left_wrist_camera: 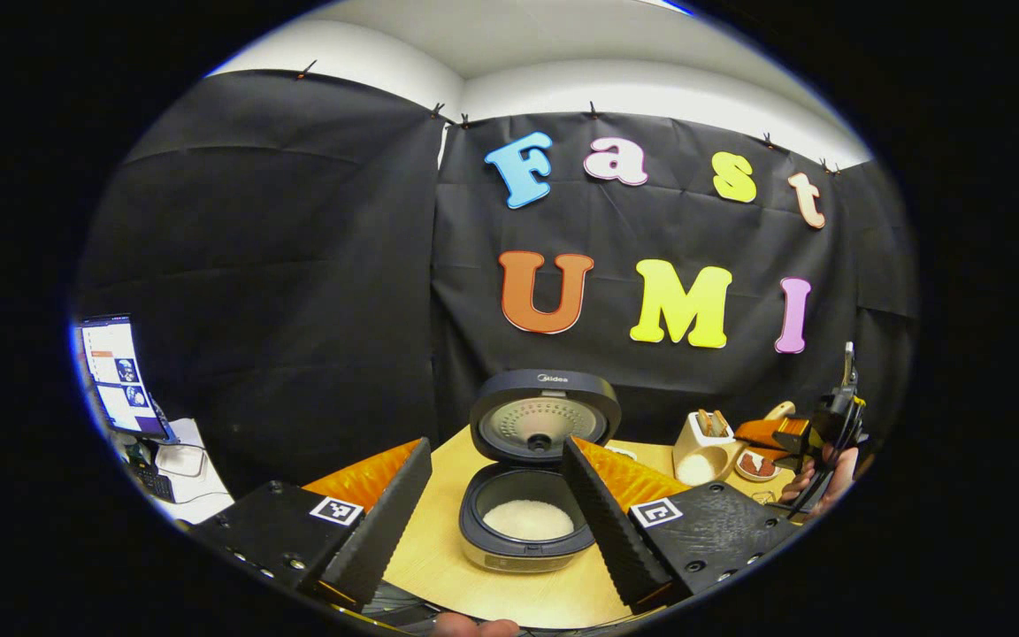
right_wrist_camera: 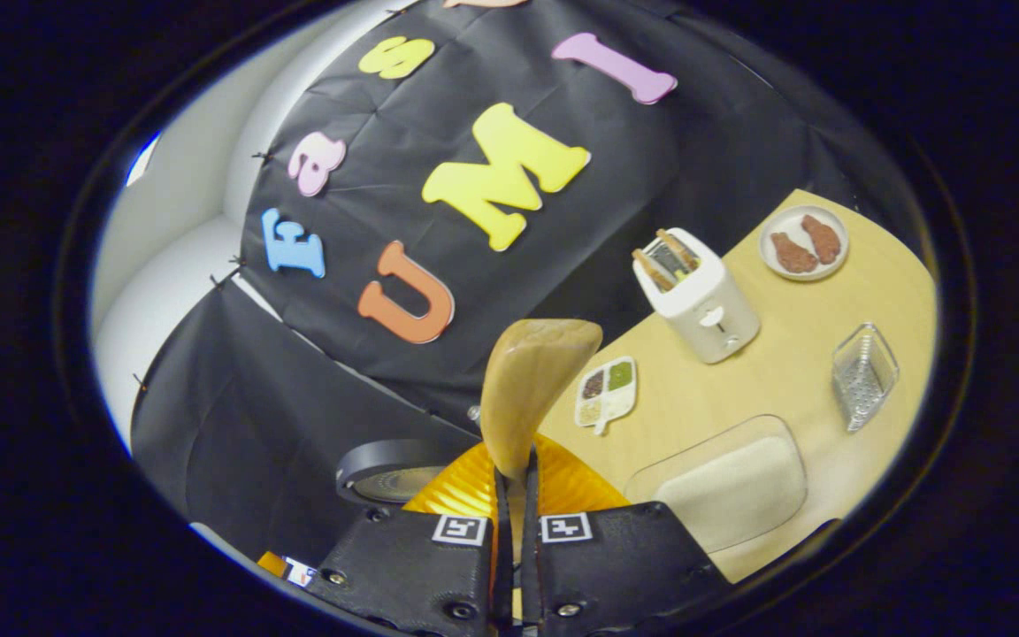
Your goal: Close the left gripper, press the button to open the rice cooker; take a wooden spoon from the chopstick holder with the right hand, scoop a spoonful of rice and pour it into the rice cooker, then put the wooden spoon back into the chopstick holder.
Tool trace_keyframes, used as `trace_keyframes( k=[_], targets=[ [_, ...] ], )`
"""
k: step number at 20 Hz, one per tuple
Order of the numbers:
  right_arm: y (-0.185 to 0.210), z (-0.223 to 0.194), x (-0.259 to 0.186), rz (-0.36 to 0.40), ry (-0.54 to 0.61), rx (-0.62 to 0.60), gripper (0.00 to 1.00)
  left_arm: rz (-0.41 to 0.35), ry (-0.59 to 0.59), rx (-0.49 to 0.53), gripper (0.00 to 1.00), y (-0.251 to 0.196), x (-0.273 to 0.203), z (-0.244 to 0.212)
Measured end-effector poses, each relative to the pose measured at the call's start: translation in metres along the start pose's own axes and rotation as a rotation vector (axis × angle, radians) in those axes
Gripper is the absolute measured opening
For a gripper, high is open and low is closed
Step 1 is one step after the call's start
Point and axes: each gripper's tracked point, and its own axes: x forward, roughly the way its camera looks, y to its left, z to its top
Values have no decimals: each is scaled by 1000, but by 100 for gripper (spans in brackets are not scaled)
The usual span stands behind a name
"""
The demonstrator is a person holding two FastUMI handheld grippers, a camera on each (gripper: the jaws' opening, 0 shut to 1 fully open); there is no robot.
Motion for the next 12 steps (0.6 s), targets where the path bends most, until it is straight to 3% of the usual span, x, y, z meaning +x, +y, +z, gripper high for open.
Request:
trace_keyframes(
  k=[6,12],
  targets=[
    [72,-43,46,61,48,-67,9,30,20,-12,94,42,-11,-9],
    [94,-95,77,19,68,-266,9,50,36,-5,95,77,-19,-20]
  ],
)
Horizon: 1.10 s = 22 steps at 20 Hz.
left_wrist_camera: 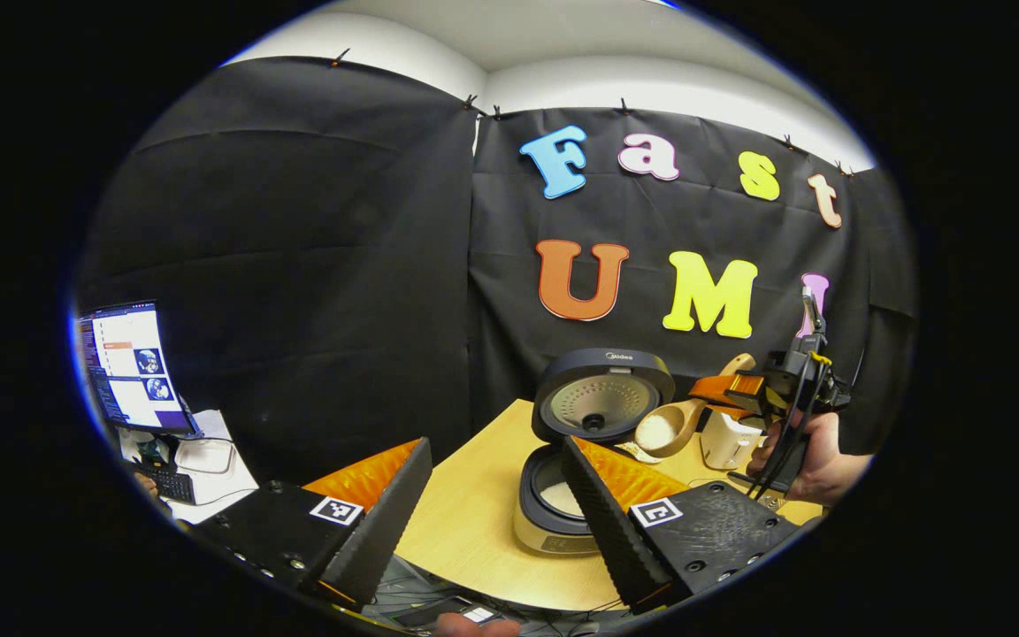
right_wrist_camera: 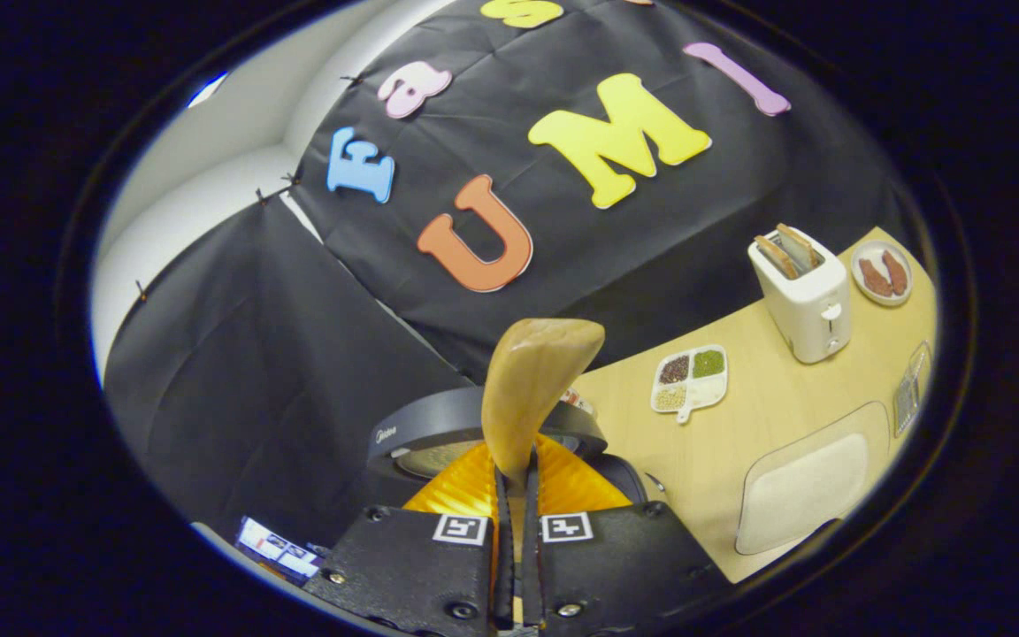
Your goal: Close the left gripper, press the button to open the rice cooker; take a wooden spoon from the chopstick holder with the right hand, scoop a spoonful of rice and pour it into the rice cooker, then put the wooden spoon back into the chopstick holder.
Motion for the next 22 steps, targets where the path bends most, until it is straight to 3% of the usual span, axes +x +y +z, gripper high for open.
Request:
trace_keyframes(
  k=[9,22],
  targets=[
    [6,-46,26,-133,41,-232,9,-15,-15,-15,95,36,13,0],
    [44,-44,23,-164,-66,-712,9,-35,-8,-8,95,54,26,-6]
  ],
)
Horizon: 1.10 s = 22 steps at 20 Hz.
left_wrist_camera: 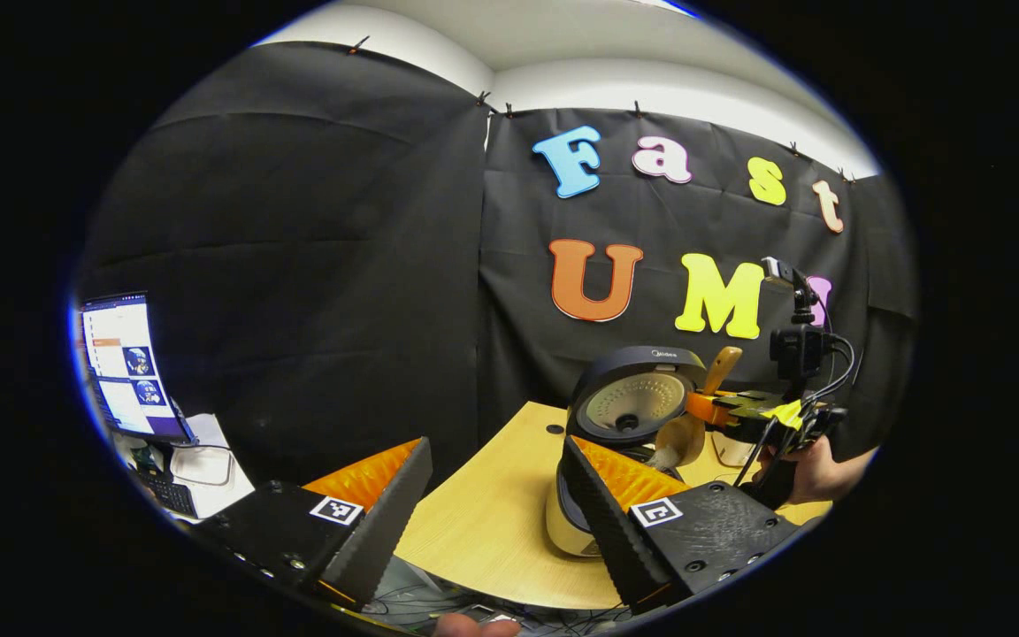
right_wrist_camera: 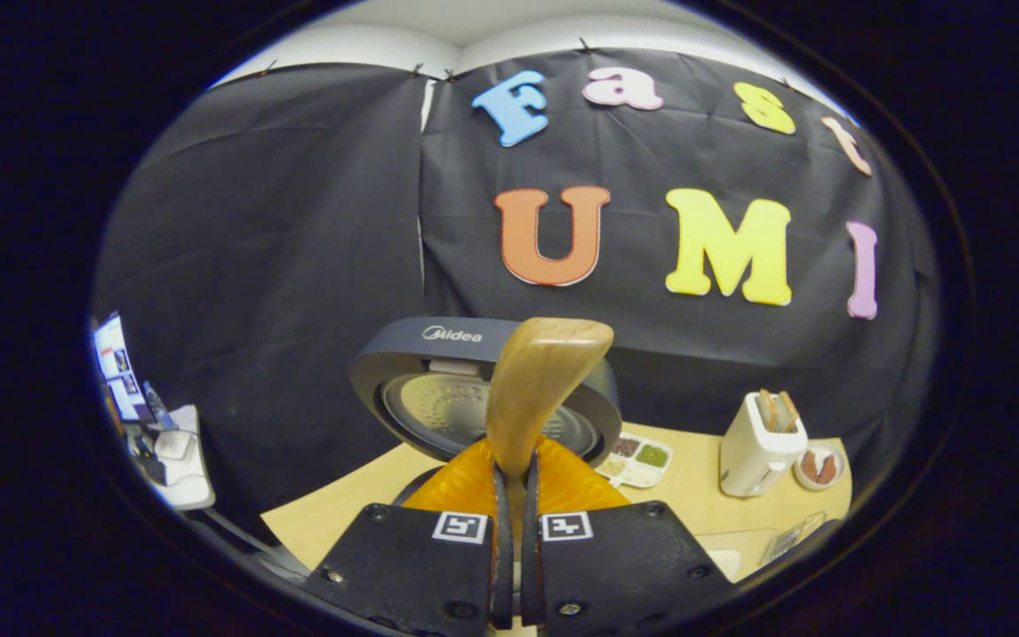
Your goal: Close the left gripper, press the button to open the rice cooker; take a wooden spoon from the chopstick holder with the right hand, scoop a spoonful of rice and pour it into the rice cooker, then put the wooden spoon back into the chopstick holder.
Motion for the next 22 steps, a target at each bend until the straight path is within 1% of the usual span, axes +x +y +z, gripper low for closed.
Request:
trace_keyframes(
  k=[3,6,9,11,14,18,22],
  targets=[
    [6,2,-4,3,-24,-101,9,-3,-3,2,95,-2,0,0],
    [6,8,-6,-12,-55,-198,9,1,-5,1,95,-2,0,0],
    [5,6,-9,-4,-61,-240,9,-1,-5,-1,95,-5,-1,-1],
    [6,4,-13,13,-48,-220,9,-2,-6,3,95,-7,-2,0],
    [2,11,-21,27,-40,-152,9,-6,-10,0,95,-13,-5,3],
    [-13,14,-32,42,-26,-20,9,-26,-11,-14,95,-30,-8,8],
    [-35,17,-55,73,-7,131,9,-72,-3,-13,95,-59,-6,8]
  ],
)
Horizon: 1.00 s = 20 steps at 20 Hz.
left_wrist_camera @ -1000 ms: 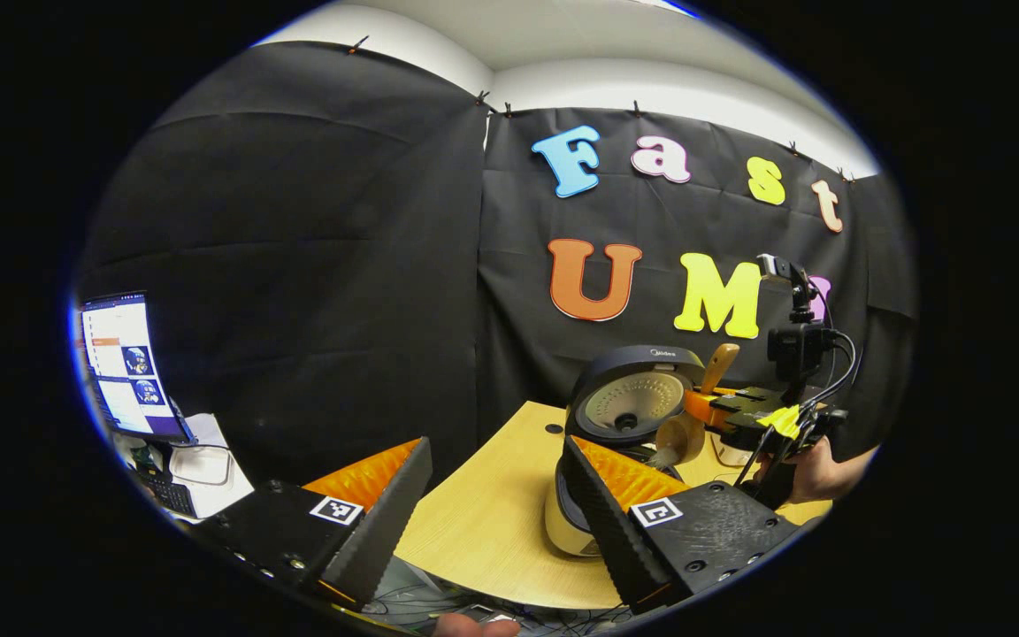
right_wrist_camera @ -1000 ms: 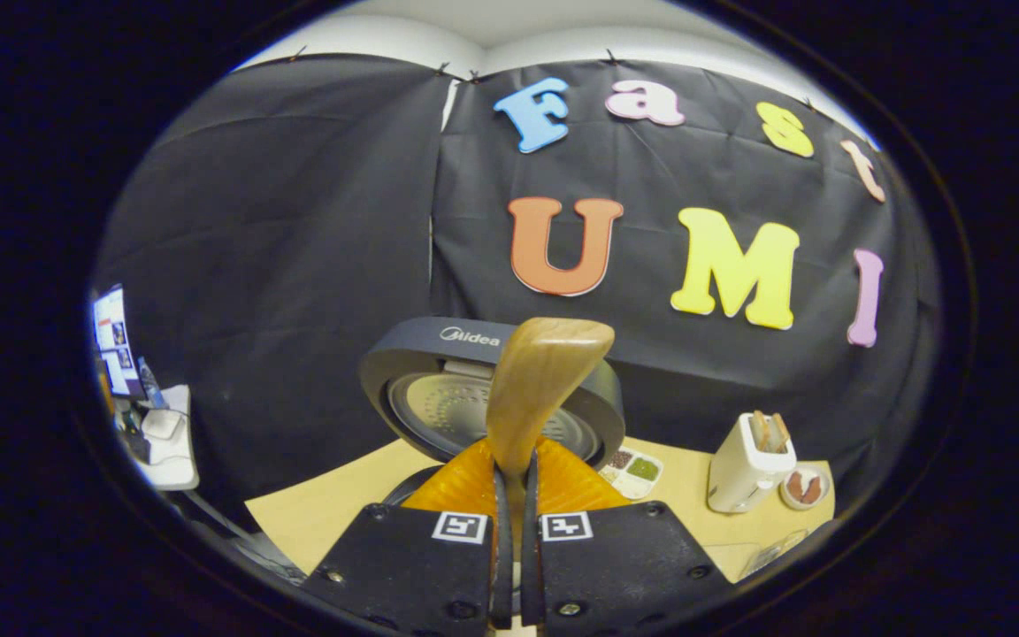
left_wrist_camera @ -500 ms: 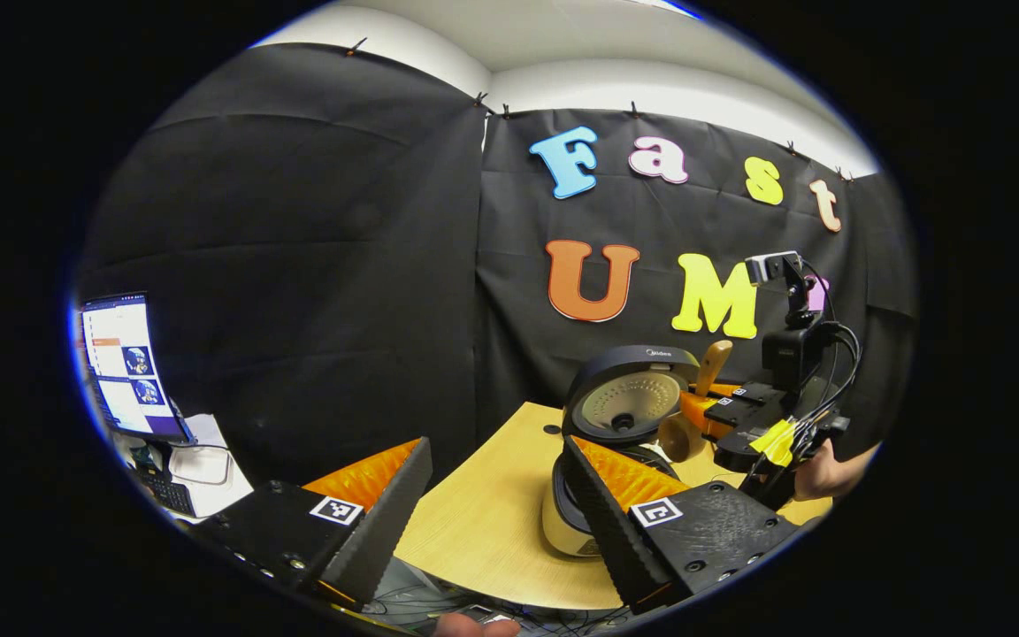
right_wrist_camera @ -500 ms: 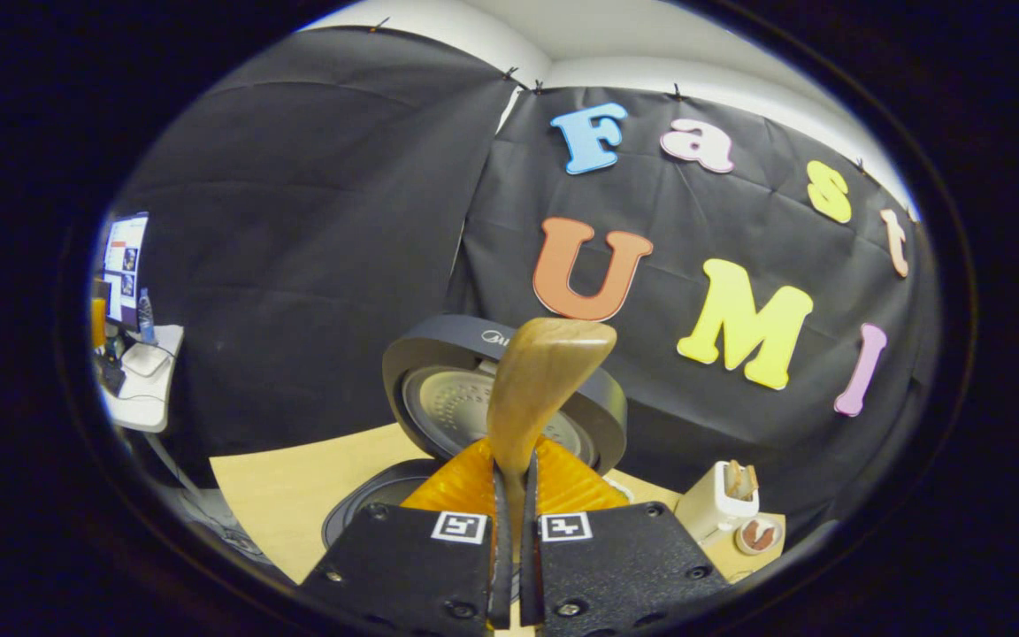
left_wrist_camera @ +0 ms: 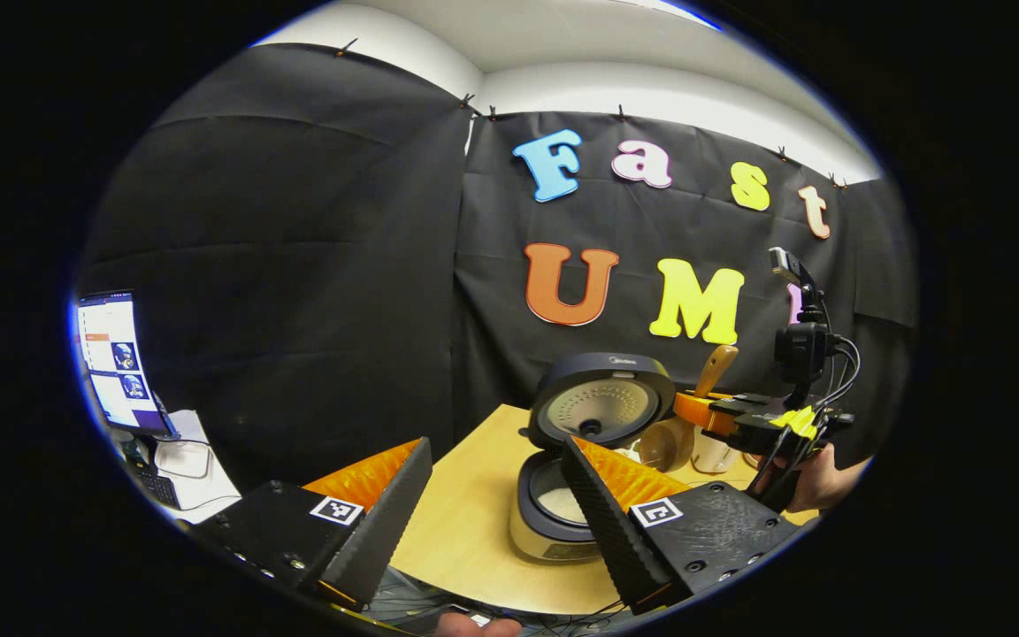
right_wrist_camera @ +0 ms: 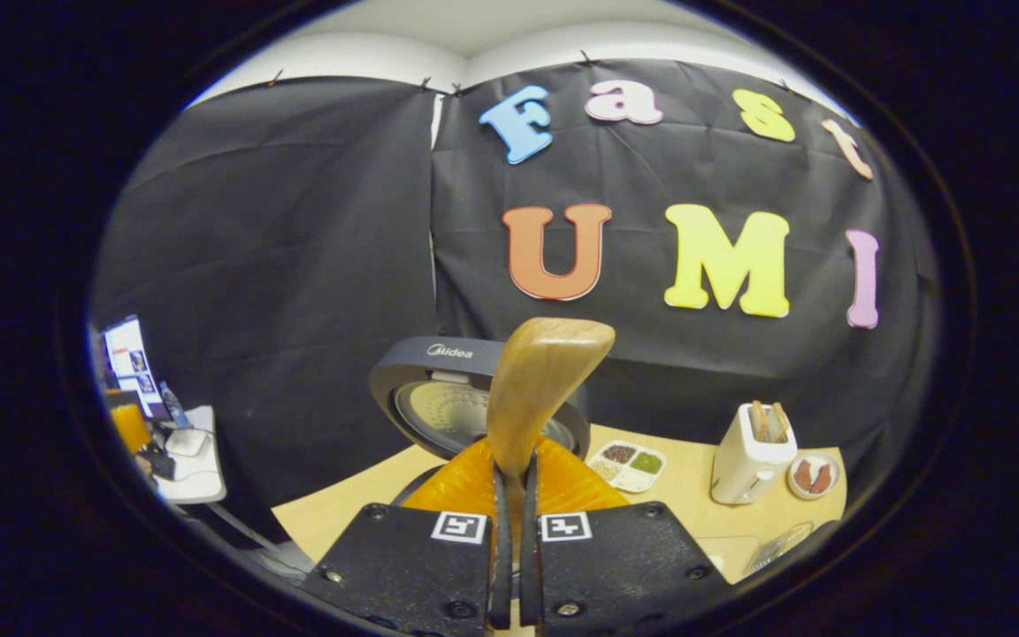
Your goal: Close the left gripper, press the button to open the rice cooker; take a wooden spoon from the chopstick holder with the right hand, scoop a spoonful of rice and pour it into the rice cooker, then put the wooden spoon back into the chopstick holder.
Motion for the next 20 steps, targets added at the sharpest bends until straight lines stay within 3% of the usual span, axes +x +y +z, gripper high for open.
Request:
trace_keyframes(
  k=[5,8,20],
  targets=[
    [-41,14,-34,34,-1,217,9,-55,5,15,95,-42,7,1],
    [-81,15,-59,1,-2,284,9,-85,5,30,95,-67,11,1],
    [-289,-24,-157,-331,-6,308,9,-139,6,39,95,-150,34,-7]
  ],
)
